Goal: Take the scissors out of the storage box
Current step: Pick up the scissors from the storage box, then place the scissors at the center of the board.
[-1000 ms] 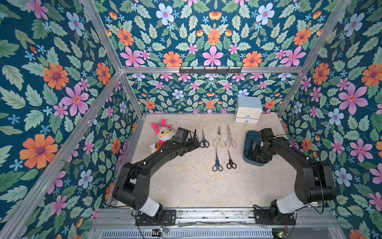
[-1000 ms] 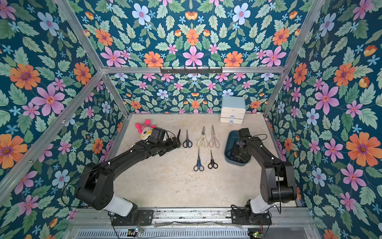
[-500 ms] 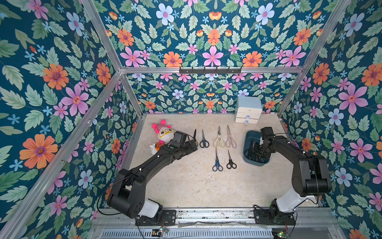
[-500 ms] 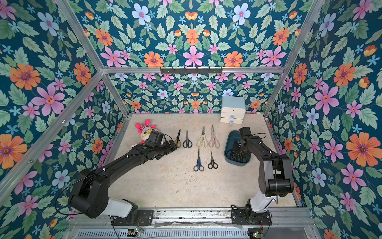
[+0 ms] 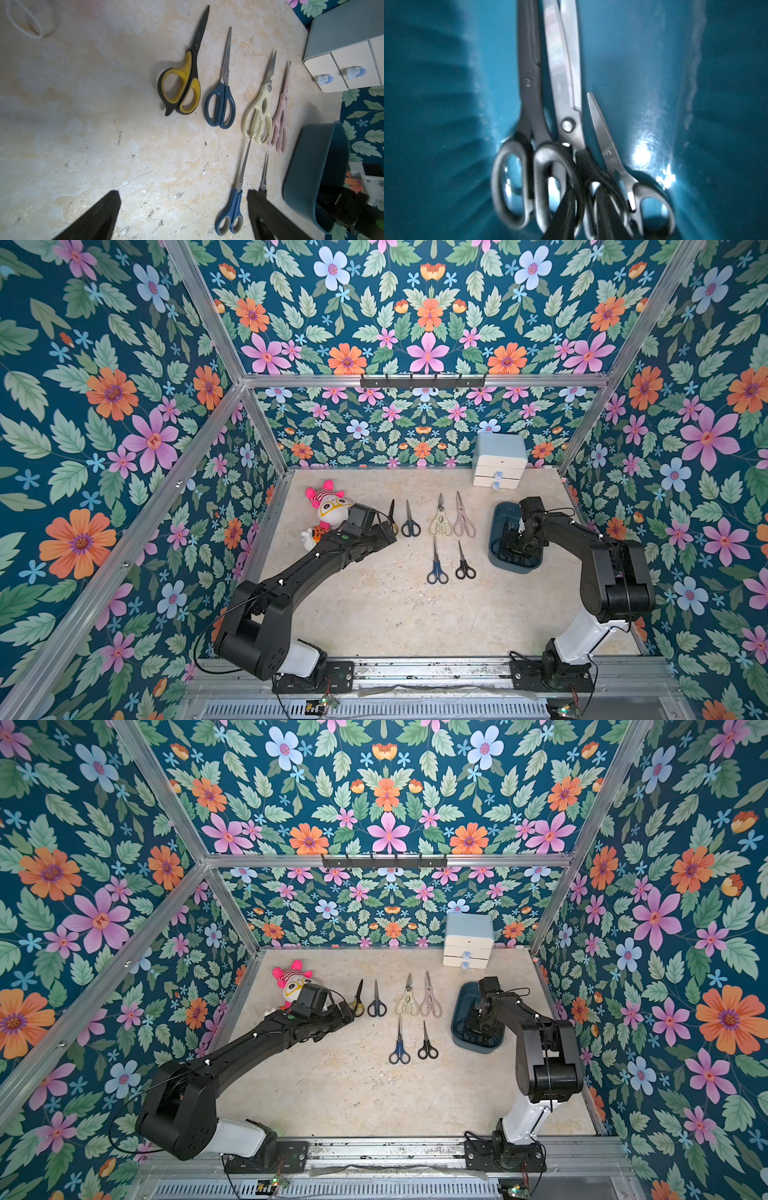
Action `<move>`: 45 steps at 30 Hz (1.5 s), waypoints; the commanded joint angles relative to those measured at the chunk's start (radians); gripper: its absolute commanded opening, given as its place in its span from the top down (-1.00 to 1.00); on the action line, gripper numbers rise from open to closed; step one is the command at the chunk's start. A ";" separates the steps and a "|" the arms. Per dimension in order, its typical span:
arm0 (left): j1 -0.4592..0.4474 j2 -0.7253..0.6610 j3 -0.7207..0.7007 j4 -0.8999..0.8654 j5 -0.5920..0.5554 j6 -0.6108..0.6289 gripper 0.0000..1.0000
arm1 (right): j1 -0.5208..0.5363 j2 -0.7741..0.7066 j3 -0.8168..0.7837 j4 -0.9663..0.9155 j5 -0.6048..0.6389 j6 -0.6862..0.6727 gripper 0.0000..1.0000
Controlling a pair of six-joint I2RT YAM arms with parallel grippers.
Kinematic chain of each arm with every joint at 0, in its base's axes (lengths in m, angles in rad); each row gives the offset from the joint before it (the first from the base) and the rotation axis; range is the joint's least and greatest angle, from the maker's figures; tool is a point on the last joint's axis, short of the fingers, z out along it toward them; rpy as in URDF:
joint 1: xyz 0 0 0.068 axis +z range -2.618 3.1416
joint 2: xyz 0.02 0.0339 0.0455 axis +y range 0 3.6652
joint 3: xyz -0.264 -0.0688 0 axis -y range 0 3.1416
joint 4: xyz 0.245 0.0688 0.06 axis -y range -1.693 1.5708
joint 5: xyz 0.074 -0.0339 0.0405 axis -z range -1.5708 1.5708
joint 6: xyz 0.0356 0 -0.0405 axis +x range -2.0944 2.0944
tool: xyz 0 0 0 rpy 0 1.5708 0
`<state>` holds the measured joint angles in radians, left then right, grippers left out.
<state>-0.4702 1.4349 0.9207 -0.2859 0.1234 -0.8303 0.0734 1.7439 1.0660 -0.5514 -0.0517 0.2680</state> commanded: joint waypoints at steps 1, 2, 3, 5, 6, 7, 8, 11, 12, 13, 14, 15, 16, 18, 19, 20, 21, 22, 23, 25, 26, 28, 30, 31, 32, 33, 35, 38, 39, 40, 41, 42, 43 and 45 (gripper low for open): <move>0.001 -0.005 0.001 -0.011 -0.019 0.002 -0.99 | 0.000 0.004 0.006 0.003 0.018 -0.010 0.64; 0.000 -0.006 0.003 -0.013 -0.018 0.002 -0.99 | 0.001 0.005 0.008 0.002 0.018 -0.010 0.70; 0.001 -0.006 0.003 -0.011 -0.020 0.002 -0.99 | 0.001 0.004 0.011 0.002 0.018 -0.012 0.73; 0.001 -0.007 0.003 -0.012 -0.021 0.001 -0.99 | 0.001 0.002 0.014 0.000 0.021 -0.014 0.80; 0.001 -0.007 0.006 -0.012 -0.021 0.002 -0.99 | 0.001 0.000 0.016 -0.005 0.022 -0.015 0.85; 0.001 -0.007 0.006 -0.012 -0.022 0.002 -0.99 | 0.001 -0.004 0.022 -0.012 0.021 -0.015 0.93; 0.000 -0.008 0.007 -0.013 -0.022 0.002 -0.99 | 0.001 -0.014 0.026 -0.017 0.020 -0.015 0.98; 0.001 -0.011 0.009 -0.013 -0.026 0.002 -0.99 | 0.000 -0.047 0.042 -0.039 0.024 -0.015 1.00; 0.002 -0.010 0.007 -0.012 -0.027 0.002 -0.99 | 0.001 -0.060 0.047 -0.046 0.027 -0.015 1.00; 0.001 -0.010 0.007 -0.012 -0.025 0.001 -0.99 | 0.000 -0.072 0.052 -0.054 0.030 -0.016 1.00; 0.001 -0.009 0.007 -0.012 -0.025 0.002 -0.99 | 0.000 -0.078 0.057 -0.062 0.032 -0.018 1.00; 0.000 -0.008 0.007 -0.012 -0.025 0.002 -0.99 | 0.000 -0.078 0.061 -0.069 0.035 -0.018 1.00; 0.000 -0.007 0.007 -0.012 -0.024 0.003 -0.99 | 0.000 -0.118 0.065 -0.078 0.039 -0.020 1.00; 0.001 -0.007 0.007 -0.009 -0.023 0.002 -0.99 | 0.001 -0.131 0.067 -0.090 0.046 -0.022 1.00; 0.001 -0.007 0.006 -0.008 -0.023 0.001 -0.99 | 0.002 -0.136 0.066 -0.093 0.046 -0.024 1.00; 0.001 -0.009 0.003 -0.005 -0.021 0.000 -0.99 | 0.000 -0.139 0.062 -0.093 0.049 -0.026 1.00; 0.001 -0.009 0.003 -0.005 -0.019 0.000 -0.99 | 0.001 -0.139 0.060 -0.094 0.052 -0.028 1.00; 0.001 -0.009 0.002 -0.004 -0.019 0.000 -0.99 | 0.001 -0.136 0.056 -0.093 0.053 -0.027 1.00; 0.001 -0.011 0.001 -0.004 -0.019 0.001 -0.99 | 0.001 -0.133 0.052 -0.089 0.053 -0.028 1.00; 0.001 -0.017 -0.004 -0.003 -0.019 0.000 -0.99 | 0.000 -0.125 0.040 -0.081 0.051 -0.026 1.00; 0.001 -0.020 -0.008 -0.003 -0.019 -0.001 -0.99 | 0.001 -0.121 0.036 -0.077 0.049 -0.022 1.00; 0.001 -0.029 -0.015 -0.003 -0.018 0.000 -0.99 | 0.002 -0.120 0.029 -0.071 0.045 -0.015 1.00; 0.001 -0.041 -0.025 -0.010 -0.026 0.000 -0.99 | 0.000 -0.130 0.023 -0.065 0.034 -0.004 1.00; 0.001 -0.046 -0.030 -0.011 -0.027 0.000 -0.99 | 0.001 -0.136 0.019 -0.061 0.027 0.001 1.00; 0.001 -0.054 -0.037 -0.013 -0.032 -0.001 -0.99 | 0.000 -0.146 0.014 -0.057 0.018 0.008 1.00; 0.001 -0.061 -0.045 -0.014 -0.037 -0.006 -0.99 | 0.000 -0.157 0.007 -0.052 0.005 0.018 1.00; 0.001 -0.080 -0.063 -0.010 -0.045 -0.015 -0.99 | 0.000 -0.182 -0.009 -0.039 -0.046 0.046 1.00; 0.001 -0.108 -0.097 0.004 -0.051 -0.028 -0.99 | 0.007 -0.247 -0.067 0.021 -0.160 0.112 1.00; 0.000 -0.115 -0.105 0.005 -0.055 -0.032 -0.99 | 0.021 -0.274 -0.089 0.042 -0.180 0.142 1.00; 0.001 -0.119 -0.112 0.005 -0.059 -0.032 -0.99 | 0.036 -0.298 -0.105 0.059 -0.190 0.165 1.00; 0.000 -0.123 -0.120 0.004 -0.062 -0.033 -0.99 | 0.070 -0.323 -0.119 0.074 -0.191 0.186 1.00; 0.002 -0.126 -0.125 0.005 -0.064 -0.034 -0.99 | 0.104 -0.346 -0.131 0.087 -0.186 0.208 1.00; 0.002 -0.127 -0.130 0.005 -0.063 -0.037 -0.99 | 0.137 -0.361 -0.137 0.097 -0.178 0.227 1.00; 0.005 -0.128 -0.140 0.009 -0.062 -0.035 -0.99 | 0.206 -0.395 -0.144 0.105 -0.150 0.273 1.00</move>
<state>-0.4690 1.3102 0.7887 -0.2844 0.0772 -0.8608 0.2214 1.3808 0.9306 -0.5083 -0.1940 0.4442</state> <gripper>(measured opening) 0.994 0.117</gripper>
